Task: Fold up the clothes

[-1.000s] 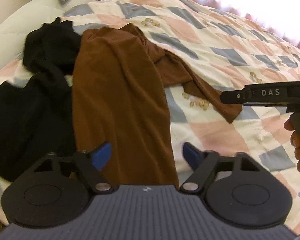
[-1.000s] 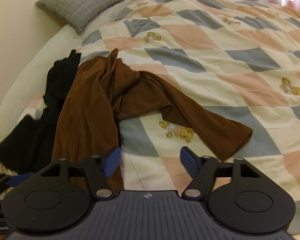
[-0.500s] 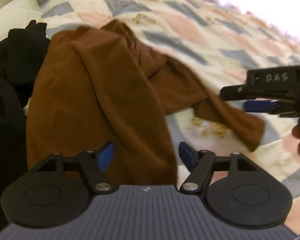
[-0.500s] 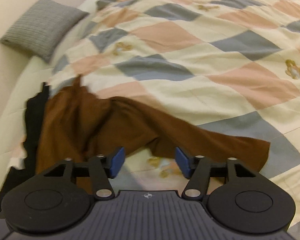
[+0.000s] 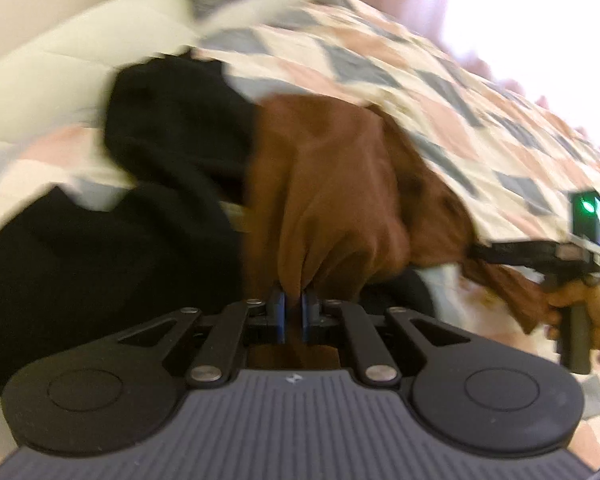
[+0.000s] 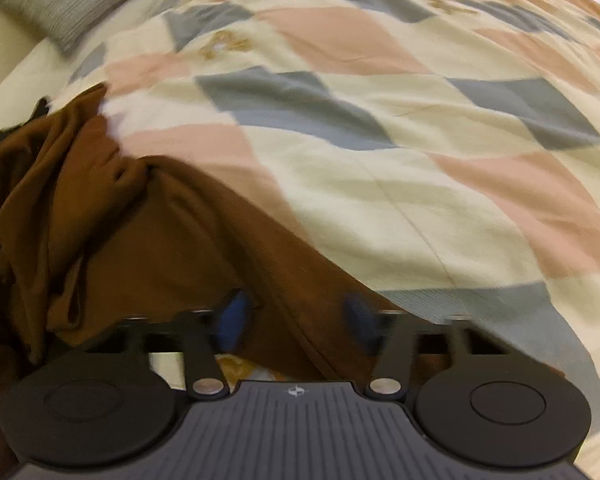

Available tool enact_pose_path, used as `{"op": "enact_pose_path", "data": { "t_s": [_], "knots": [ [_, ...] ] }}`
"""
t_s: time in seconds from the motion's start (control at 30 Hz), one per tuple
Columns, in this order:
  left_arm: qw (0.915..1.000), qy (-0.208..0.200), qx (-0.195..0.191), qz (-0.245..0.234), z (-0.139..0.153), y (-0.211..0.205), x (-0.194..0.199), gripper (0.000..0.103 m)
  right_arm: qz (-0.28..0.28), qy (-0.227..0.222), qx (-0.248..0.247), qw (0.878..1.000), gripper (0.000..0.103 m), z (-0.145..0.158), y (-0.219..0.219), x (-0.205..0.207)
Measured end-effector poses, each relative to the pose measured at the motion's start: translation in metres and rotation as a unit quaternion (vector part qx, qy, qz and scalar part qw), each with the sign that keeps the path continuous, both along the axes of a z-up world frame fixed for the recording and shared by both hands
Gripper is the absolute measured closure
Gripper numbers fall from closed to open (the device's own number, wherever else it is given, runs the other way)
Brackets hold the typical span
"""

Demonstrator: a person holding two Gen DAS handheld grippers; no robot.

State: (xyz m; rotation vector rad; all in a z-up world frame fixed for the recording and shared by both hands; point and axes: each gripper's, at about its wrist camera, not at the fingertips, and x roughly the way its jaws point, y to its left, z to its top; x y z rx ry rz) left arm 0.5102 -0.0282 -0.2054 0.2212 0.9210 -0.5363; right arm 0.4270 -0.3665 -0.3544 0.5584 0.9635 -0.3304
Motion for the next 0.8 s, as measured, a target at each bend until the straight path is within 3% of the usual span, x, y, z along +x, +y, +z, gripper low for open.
{"op": "enact_pose_path", "data": {
  "t_s": [0.03,0.07,0.17,0.43,0.67,0.8],
  "knots": [
    [0.9999,-0.011,0.004,0.011,0.008,0.011,0.003,0.097,0.003,0.004,-0.008,1.0,0.099,0.002,0.002,-0.001],
    [0.9995,-0.023,0.009,0.021,0.017,0.02,0.006,0.097,0.001,0.0,-0.013,1.0,0.101,0.006,0.002,-0.003],
    [0.9971,-0.055,0.022,0.048,0.041,0.046,0.013,0.097,-0.014,-0.024,-0.032,0.999,0.101,0.027,0.0,-0.019],
    [0.9903,-0.09,0.065,0.083,0.086,0.093,0.024,0.096,-0.08,-0.106,-0.073,0.988,0.102,0.104,-0.021,-0.097],
    [0.9893,-0.091,0.063,0.096,0.114,0.116,0.002,0.096,-0.067,-0.165,-0.108,0.978,0.102,0.19,-0.002,-0.169],
    [0.9913,-0.097,0.039,0.079,0.135,0.112,-0.027,0.095,-0.073,-0.199,-0.137,0.968,0.102,0.239,0.01,-0.218]
  ]
}}
